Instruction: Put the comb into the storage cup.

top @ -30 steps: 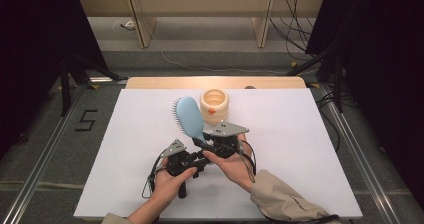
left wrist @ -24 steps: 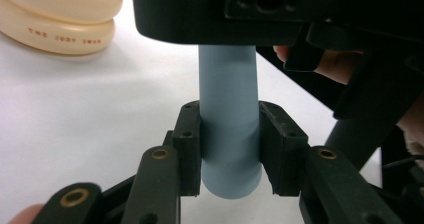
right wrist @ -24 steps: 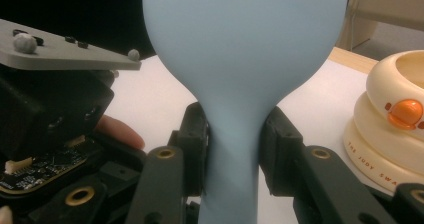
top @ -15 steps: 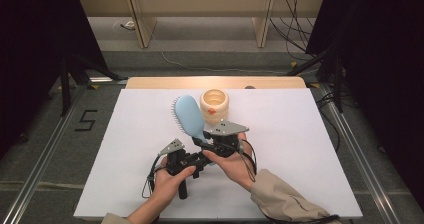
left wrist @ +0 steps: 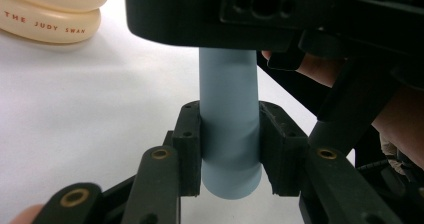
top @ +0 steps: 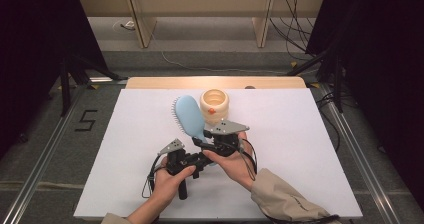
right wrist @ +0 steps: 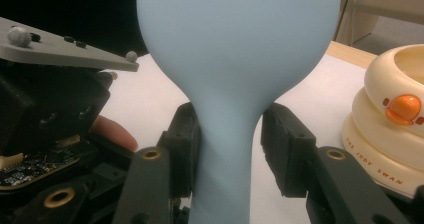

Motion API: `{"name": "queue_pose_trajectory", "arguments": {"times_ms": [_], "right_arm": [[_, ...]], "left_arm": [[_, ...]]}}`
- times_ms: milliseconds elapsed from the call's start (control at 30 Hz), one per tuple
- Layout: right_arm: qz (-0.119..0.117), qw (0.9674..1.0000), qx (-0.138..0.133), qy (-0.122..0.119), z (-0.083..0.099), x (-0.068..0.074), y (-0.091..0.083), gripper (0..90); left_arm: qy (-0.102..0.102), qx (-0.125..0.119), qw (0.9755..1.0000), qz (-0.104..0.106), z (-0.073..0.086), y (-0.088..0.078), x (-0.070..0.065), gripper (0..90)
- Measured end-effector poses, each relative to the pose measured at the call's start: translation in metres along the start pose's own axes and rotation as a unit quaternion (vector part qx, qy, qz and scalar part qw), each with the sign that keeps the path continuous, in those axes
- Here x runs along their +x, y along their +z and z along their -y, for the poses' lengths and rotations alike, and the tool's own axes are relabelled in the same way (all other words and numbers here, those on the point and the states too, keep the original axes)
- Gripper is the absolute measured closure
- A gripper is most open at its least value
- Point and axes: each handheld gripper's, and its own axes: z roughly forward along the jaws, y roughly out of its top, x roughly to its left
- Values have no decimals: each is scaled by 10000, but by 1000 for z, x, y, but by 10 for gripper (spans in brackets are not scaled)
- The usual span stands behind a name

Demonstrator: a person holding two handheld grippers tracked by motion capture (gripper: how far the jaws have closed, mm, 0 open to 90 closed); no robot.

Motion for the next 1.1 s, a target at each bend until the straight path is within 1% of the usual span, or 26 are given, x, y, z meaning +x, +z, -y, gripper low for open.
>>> {"name": "queue_pose_trajectory", "arguments": {"times_ms": [233,300,400,500,600,667,800,933,1000,1100], "right_arm": [[-33,9999,97,47,0,-2,0,552],[-22,9999,100,90,0,-2,1,552],[-28,9999,114,85,0,-3,1,544],[-39,9999,118,91,0,-3,1,521],[-20,9997,185,137,1,-4,2,490],[-15,9996,189,193,1,-4,2,460],[-33,9992,280,284,1,-5,2,384],[11,9988,374,319,1,-5,3,296],[18,9986,379,363,1,-6,3,270],[-2,9986,386,367,0,-6,2,240]], "left_arm": [[-30,48,10000,-22,-1,-1,1,638],[-70,60,10000,-14,-1,-1,1,638],[-96,93,9999,-2,-1,-1,1,639],[-131,114,9998,3,-1,-1,1,638],[-165,130,9998,-11,-1,-1,1,638],[-174,149,9997,-3,-1,-1,2,639],[-192,181,9997,-14,-1,-1,2,639],[-213,185,9996,-12,-1,-1,3,639],[-226,184,9996,5,-1,-1,3,639],[-242,189,9995,17,-1,-1,3,639]]}}
